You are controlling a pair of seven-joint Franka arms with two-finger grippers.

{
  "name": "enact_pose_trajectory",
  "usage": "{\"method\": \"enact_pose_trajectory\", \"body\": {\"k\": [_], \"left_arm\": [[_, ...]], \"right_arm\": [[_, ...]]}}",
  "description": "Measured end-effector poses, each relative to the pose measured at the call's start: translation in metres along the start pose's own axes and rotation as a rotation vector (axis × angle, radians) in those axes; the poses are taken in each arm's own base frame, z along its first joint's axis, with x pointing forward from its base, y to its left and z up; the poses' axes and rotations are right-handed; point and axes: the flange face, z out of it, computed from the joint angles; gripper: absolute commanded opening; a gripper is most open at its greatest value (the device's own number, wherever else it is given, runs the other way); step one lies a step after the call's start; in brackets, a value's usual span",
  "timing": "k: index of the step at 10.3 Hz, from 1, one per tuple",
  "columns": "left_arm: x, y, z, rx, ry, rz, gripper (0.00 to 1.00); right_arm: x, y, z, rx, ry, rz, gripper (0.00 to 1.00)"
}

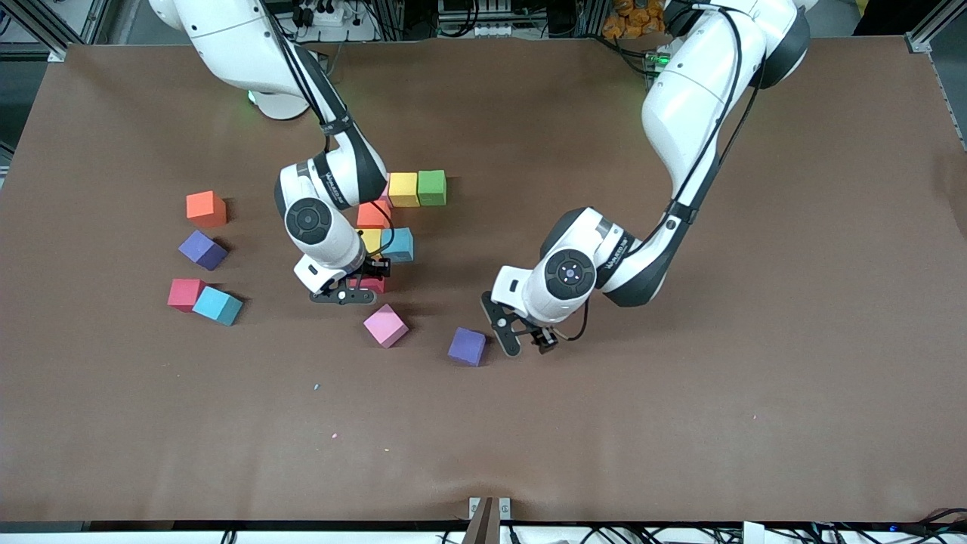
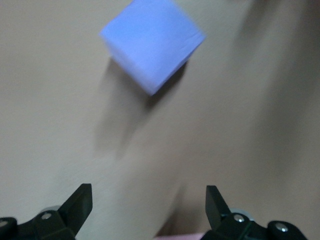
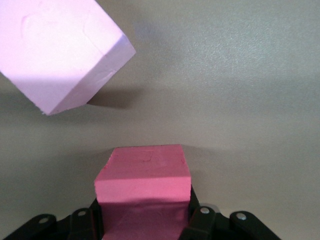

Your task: Arrange 11 blocks into digit 3

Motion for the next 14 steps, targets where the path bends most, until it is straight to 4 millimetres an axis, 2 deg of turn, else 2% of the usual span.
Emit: {"method": "enact_pose_trajectory", "body": {"k": [3,6,10,11,12,13,14], "left_arm": [[0.02,0.035,0.007,-0.002,0.034,-0.097,1.0],[0.026,0.03,0.002,0.014,0.103,-0.231,1.0],[0.04,0.031,0.004,-0.002,0.263,-0.493,1.0],[0.042,0.03,0.008,-0.005,0.3,-0.542,1.0],[0.042,0.027,0.012,-0.007,0.332,-0.585,1.0],[0.042,0.025,0.018,-0.008,0.367,-0.623,1.0],[0.043,0.026,0.027,-0.011,0.397,-0.649,1.0]], "right_arm": [[0.0,0.0,0.0,-0.001,-0.001,0.003,0.17],[-0.002,-0.001,0.0,-0.001,-0.003,0.003,0.18],[-0.004,-0.001,0.001,-0.003,-0.007,0.003,0.18],[-0.005,-0.001,0.001,-0.003,-0.007,0.006,0.29],[-0.005,-0.001,0.001,-0.003,-0.008,0.01,0.96],[-0.005,-0.001,0.001,-0.003,-0.008,0.013,1.0],[-0.006,-0.001,0.003,-0.005,-0.013,0.015,1.0]]}}
